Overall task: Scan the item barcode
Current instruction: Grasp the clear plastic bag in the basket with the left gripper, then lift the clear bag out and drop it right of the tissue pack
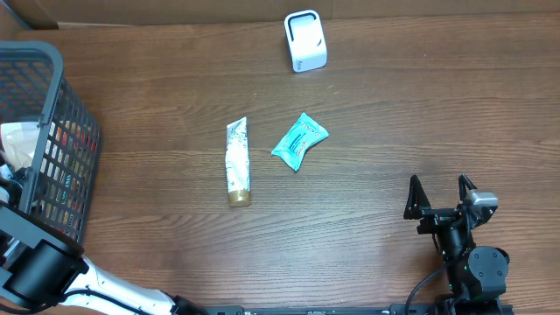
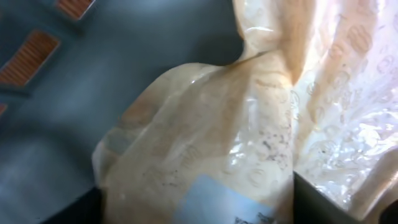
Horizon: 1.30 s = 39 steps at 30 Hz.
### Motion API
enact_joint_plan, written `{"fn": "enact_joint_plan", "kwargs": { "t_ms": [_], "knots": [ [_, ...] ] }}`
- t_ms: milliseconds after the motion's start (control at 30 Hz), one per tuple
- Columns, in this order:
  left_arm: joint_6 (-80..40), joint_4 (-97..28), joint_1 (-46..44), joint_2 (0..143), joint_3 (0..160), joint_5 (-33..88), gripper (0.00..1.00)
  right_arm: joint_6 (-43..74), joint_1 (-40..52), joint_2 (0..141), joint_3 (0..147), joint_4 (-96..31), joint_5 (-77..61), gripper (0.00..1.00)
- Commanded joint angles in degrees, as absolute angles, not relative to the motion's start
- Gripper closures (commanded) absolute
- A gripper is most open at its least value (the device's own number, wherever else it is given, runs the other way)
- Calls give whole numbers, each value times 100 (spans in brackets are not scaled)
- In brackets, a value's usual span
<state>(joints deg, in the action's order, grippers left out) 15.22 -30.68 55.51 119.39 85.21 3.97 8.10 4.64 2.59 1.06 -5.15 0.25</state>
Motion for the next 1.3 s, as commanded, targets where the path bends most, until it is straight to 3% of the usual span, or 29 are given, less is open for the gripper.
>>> {"fn": "enact_joint_plan", "kwargs": {
  "t_ms": [0, 300, 533, 733, 1100, 1267],
  "knots": [
    [1712, -3229, 5505, 12125, 8228, 454, 55, 788, 486, 250, 45, -478, 38, 0],
    [1269, -3367, 5502, 12095, 8530, 679, 65, 788, 486, 250, 45, -478, 38, 0],
    [893, -4403, 5459, 12095, 9957, 1785, 83, 788, 486, 250, 45, -480, 38, 0],
    [513, -5426, 5454, 12095, 11522, 2438, 84, 788, 486, 250, 45, -478, 38, 0],
    [296, -6766, 5299, 11950, 14221, 4672, 81, 788, 486, 250, 45, -480, 38, 0],
    [296, -7008, 5151, 11563, 14814, 4764, 82, 788, 486, 250, 45, -478, 36, 0]
  ]
}}
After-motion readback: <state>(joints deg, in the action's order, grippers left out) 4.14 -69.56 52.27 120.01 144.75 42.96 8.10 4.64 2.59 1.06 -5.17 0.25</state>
